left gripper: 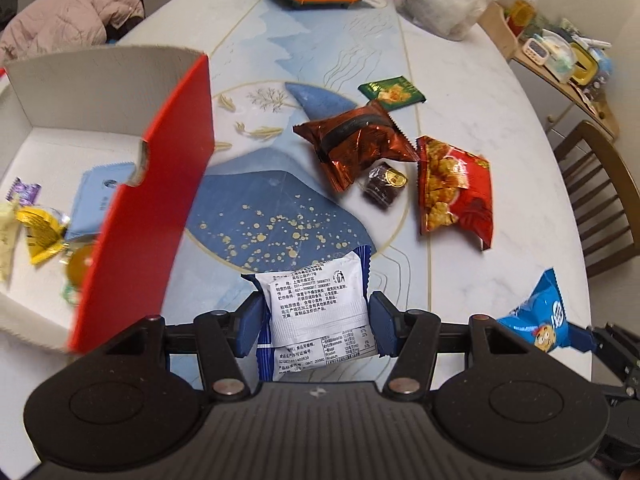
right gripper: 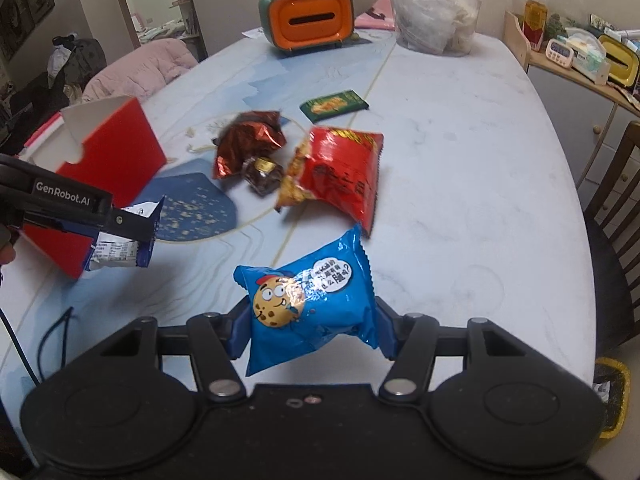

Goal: Organize snacks
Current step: 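Carry the white packet and blue cookie packet over the box with both tools, then open both tools to drop the two packets into the box, then move both open tools back toward the remaining snacks on the table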

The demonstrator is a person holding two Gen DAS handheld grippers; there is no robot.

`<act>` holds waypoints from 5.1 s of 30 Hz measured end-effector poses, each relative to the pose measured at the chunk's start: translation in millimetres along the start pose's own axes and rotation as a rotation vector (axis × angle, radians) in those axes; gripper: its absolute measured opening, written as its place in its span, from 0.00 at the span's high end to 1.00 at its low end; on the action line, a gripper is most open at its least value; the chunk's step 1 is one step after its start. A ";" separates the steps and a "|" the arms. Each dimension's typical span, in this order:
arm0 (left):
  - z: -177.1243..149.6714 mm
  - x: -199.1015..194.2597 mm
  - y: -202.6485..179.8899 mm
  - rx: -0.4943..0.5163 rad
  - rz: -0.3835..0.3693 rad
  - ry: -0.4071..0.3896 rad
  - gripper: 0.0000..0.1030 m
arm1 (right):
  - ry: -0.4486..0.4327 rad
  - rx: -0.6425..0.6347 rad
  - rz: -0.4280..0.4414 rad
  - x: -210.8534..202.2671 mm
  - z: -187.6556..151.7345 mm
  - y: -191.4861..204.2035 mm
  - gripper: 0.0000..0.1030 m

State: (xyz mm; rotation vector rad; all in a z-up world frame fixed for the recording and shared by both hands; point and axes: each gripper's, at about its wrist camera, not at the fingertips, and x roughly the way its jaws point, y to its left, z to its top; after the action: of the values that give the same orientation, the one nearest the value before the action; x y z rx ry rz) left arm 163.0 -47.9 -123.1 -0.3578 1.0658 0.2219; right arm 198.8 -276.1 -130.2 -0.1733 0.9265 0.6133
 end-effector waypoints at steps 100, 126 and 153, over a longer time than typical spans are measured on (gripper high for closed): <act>120.2 21.4 254.8 0.224 0.184 0.143 0.41 | 0.180 -0.276 0.038 160.6 140.3 319.3 0.36; 90.0 -91.3 226.5 0.225 0.023 -0.118 0.40 | -0.023 -0.156 0.104 51.7 132.2 291.3 0.15; 41.6 -93.6 51.0 0.311 -0.122 -0.194 0.20 | -0.138 -0.059 0.009 -41.9 78.0 121.3 0.00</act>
State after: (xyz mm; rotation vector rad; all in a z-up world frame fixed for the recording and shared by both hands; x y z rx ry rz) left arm 135.1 14.8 -31.5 -0.1168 0.8673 -0.0198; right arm 166.0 -163.8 -36.1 -0.1774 0.7772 0.6531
